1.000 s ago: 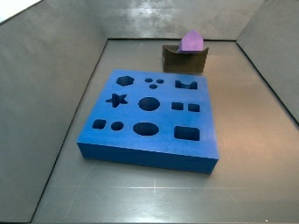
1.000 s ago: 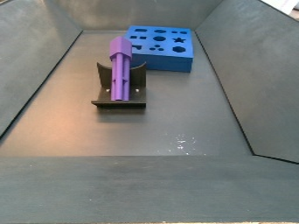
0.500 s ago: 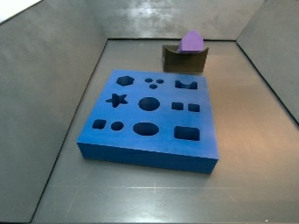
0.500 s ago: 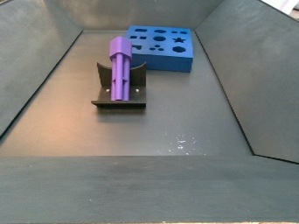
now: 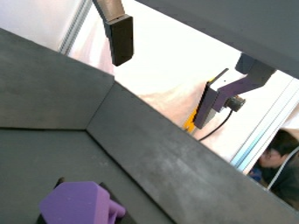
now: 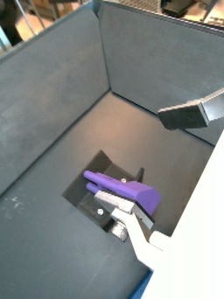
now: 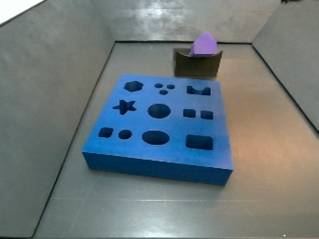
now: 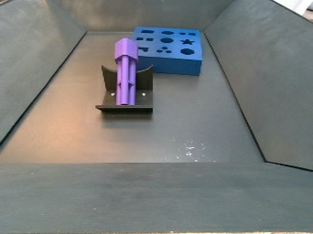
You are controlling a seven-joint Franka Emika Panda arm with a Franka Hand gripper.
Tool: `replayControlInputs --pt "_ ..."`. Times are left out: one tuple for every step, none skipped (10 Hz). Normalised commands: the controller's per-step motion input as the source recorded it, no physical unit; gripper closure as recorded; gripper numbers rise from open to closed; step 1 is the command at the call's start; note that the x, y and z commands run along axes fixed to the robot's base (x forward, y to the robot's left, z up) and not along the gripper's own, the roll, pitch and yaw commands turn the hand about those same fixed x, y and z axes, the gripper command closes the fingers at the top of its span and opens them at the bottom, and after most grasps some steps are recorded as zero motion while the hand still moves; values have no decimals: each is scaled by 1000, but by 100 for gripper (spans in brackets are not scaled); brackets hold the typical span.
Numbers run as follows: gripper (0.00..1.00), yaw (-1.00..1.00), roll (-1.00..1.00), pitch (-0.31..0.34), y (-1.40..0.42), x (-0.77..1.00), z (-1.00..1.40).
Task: Pick up the 3 prong object. Move up. Place the 3 prong object on the fixture. Regrasp the 3 prong object. Move to above the board. Insert the 3 prong object.
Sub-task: Regrasp the 3 prong object.
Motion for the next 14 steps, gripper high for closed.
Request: replayControlInputs --pt "0 198 221 91 -34 85 4" --pt "0 266 155 173 43 24 -1000" --pt "0 267 144 149 42 27 -1000" --pt "0 262 135 118 39 34 -1000" --pt "0 249 111 24 32 55 -1000" --pt "0 239 104 -11 31 61 -1000" --pt "0 199 94 -76 27 73 -1000" --pt "0 166 92 -116 26 82 -1000" --pt "0 111 87 -146 23 94 -1000" --pt "0 80 85 -153 23 99 -1000" --pt "0 10 85 -143 16 113 -1000" --pt "0 -13 87 -130 14 118 -1000" --pt "0 -47 83 -95 12 113 -888" --pt "0 -60 80 -65 8 101 -726"
